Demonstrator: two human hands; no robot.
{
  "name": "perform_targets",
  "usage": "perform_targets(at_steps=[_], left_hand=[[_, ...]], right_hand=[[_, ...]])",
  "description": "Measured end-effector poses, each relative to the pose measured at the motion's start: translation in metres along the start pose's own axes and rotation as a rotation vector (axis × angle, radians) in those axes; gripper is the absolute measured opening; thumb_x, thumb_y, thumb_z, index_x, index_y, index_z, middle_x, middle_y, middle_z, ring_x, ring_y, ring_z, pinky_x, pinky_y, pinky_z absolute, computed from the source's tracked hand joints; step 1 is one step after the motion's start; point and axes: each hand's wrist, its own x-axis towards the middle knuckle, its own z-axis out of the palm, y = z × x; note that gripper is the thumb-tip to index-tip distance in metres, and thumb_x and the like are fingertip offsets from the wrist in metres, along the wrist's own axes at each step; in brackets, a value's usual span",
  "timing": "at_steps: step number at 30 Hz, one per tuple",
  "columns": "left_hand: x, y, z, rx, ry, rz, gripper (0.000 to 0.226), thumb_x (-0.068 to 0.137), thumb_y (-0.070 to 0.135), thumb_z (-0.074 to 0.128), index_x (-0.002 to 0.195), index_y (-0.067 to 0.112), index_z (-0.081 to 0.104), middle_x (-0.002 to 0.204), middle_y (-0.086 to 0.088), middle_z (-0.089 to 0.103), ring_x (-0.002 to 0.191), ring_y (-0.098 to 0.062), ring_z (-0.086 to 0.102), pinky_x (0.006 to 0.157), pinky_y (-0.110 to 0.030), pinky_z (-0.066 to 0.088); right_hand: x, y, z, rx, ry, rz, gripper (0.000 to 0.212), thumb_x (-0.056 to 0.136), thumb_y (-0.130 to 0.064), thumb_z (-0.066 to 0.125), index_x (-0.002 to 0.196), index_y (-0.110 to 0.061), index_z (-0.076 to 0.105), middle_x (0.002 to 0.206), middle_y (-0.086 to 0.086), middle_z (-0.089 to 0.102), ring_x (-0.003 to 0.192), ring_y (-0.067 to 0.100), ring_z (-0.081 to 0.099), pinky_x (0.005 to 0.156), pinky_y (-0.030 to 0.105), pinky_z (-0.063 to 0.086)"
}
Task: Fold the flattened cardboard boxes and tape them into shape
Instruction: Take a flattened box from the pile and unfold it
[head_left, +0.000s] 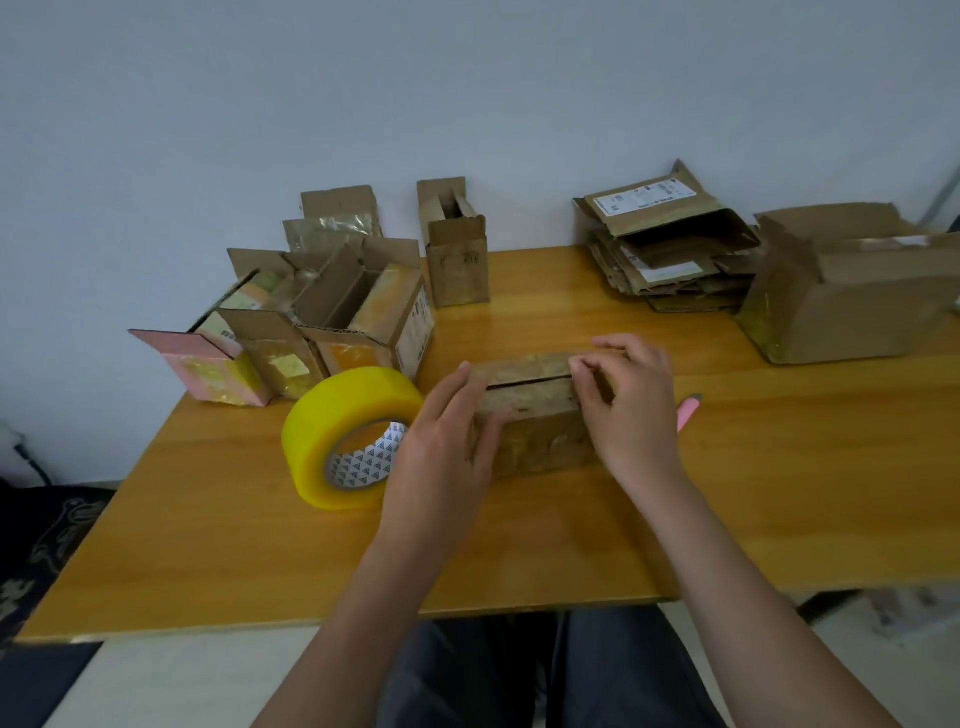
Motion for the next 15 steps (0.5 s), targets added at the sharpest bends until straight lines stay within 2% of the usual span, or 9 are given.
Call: perform_targets(at_steps=[2, 4, 6, 7, 10, 12, 15], left_hand=[[-0.006, -0.009, -0.009, -0.025, 0.178, 0.110, 0.036, 0.095, 0.022, 0.060, 0.126, 0.004, 0.063, 0.132, -0.010, 0.060, 0.121, -0.017, 0.056, 0.101, -0.019, 0.045], [-0.013, -0.023, -0.019, 0.007, 0.370, 0.134, 0.036, 0.092, 0.016, 0.061, 0.125, 0.001, 0.061, 0.128, -0.014, 0.060, 0.120, -0.019, 0.053, 0.101, -0.014, 0.041], [-0.021, -0.036, -0.028, 0.026, 0.478, 0.022, 0.047, 0.088, 0.016, 0.066, 0.131, 0.003, 0.054, 0.131, -0.019, 0.052, 0.123, -0.025, 0.046, 0.098, -0.022, 0.040], [-0.025, -0.044, -0.031, 0.018, 0.494, -0.082, 0.054, 0.087, 0.019, 0.069, 0.135, 0.004, 0.048, 0.134, -0.021, 0.046, 0.126, -0.029, 0.042, 0.098, -0.028, 0.040], [-0.035, -0.067, -0.036, -0.063, 0.365, -0.418, 0.079, 0.083, 0.020, 0.076, 0.148, 0.009, 0.031, 0.145, -0.018, 0.030, 0.132, -0.034, 0.036, 0.101, -0.045, 0.042], [-0.038, -0.076, -0.037, -0.148, 0.244, -0.590, 0.088, 0.085, 0.020, 0.074, 0.153, 0.014, 0.020, 0.151, -0.013, 0.028, 0.135, -0.032, 0.035, 0.104, -0.047, 0.040], [-0.041, -0.085, -0.035, -0.305, 0.203, -0.686, 0.086, 0.088, 0.018, 0.071, 0.154, 0.021, 0.018, 0.152, -0.006, 0.035, 0.136, -0.027, 0.038, 0.109, -0.046, 0.040]], right_hand=[[0.001, -0.006, -0.005, -0.054, -0.017, -0.022, 0.022, 0.097, -0.025, 0.057, 0.102, -0.012, 0.074, 0.121, 0.005, 0.061, 0.113, 0.024, 0.047, 0.084, 0.013, 0.024], [0.000, -0.016, -0.006, -0.075, -0.024, -0.071, 0.021, 0.098, -0.022, 0.057, 0.106, -0.012, 0.073, 0.126, 0.004, 0.061, 0.118, 0.022, 0.046, 0.093, 0.018, 0.031], [-0.004, -0.028, -0.003, -0.069, -0.029, -0.135, 0.021, 0.097, -0.020, 0.056, 0.108, -0.012, 0.072, 0.127, 0.005, 0.061, 0.122, 0.021, 0.047, 0.107, 0.033, 0.038], [-0.008, -0.035, 0.001, -0.064, -0.036, -0.169, 0.022, 0.097, -0.021, 0.055, 0.109, -0.011, 0.071, 0.128, 0.006, 0.061, 0.125, 0.022, 0.048, 0.111, 0.039, 0.037], [-0.018, -0.053, 0.014, -0.075, -0.102, -0.253, 0.030, 0.097, -0.026, 0.052, 0.121, -0.014, 0.065, 0.137, 0.005, 0.057, 0.135, 0.023, 0.043, 0.119, 0.045, 0.023], [-0.023, -0.062, 0.022, -0.112, -0.160, -0.287, 0.038, 0.097, -0.032, 0.049, 0.131, -0.017, 0.058, 0.145, 0.004, 0.050, 0.141, 0.022, 0.036, 0.121, 0.048, 0.016], [-0.026, -0.065, 0.031, -0.167, -0.212, -0.267, 0.049, 0.098, -0.045, 0.039, 0.136, -0.017, 0.054, 0.148, 0.003, 0.048, 0.141, 0.021, 0.037, 0.120, 0.049, 0.019]])
